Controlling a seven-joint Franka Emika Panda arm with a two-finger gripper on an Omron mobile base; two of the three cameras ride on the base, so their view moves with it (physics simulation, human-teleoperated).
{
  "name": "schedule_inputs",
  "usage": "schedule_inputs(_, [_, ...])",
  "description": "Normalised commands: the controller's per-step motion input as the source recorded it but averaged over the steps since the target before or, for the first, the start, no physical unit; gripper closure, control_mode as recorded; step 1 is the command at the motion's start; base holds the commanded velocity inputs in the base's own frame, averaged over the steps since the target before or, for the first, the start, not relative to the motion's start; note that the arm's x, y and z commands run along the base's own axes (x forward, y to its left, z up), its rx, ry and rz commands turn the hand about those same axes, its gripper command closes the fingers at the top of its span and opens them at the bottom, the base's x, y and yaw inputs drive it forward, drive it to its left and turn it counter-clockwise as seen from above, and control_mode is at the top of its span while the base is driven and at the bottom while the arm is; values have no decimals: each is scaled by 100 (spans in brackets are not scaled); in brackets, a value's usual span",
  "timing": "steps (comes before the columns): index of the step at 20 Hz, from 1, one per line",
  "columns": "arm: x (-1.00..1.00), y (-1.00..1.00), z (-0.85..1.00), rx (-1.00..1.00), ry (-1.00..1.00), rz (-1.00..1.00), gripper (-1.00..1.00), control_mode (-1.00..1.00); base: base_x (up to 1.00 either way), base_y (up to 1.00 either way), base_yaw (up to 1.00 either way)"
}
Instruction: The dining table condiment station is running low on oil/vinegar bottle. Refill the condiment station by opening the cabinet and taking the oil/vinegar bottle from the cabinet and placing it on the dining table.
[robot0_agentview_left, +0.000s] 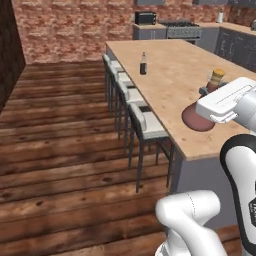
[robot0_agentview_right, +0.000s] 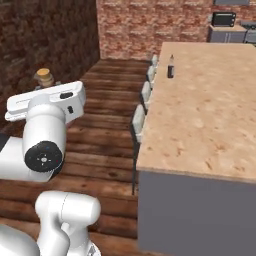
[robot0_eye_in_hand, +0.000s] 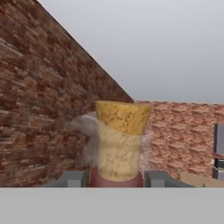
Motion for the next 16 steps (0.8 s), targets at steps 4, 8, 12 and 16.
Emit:
schedule_inputs(4, [0, 0, 0, 0, 0, 0, 100, 100, 54, 100, -44])
schedule_inputs(8, [0, 0, 0, 0, 0, 0, 100, 100, 61, 100, -44])
schedule_inputs(12, [0, 0, 0, 0, 0, 0, 100, 100, 62, 100, -45])
schedule_inputs(16, [0, 0, 0, 0, 0, 0, 100, 100, 70, 100, -45])
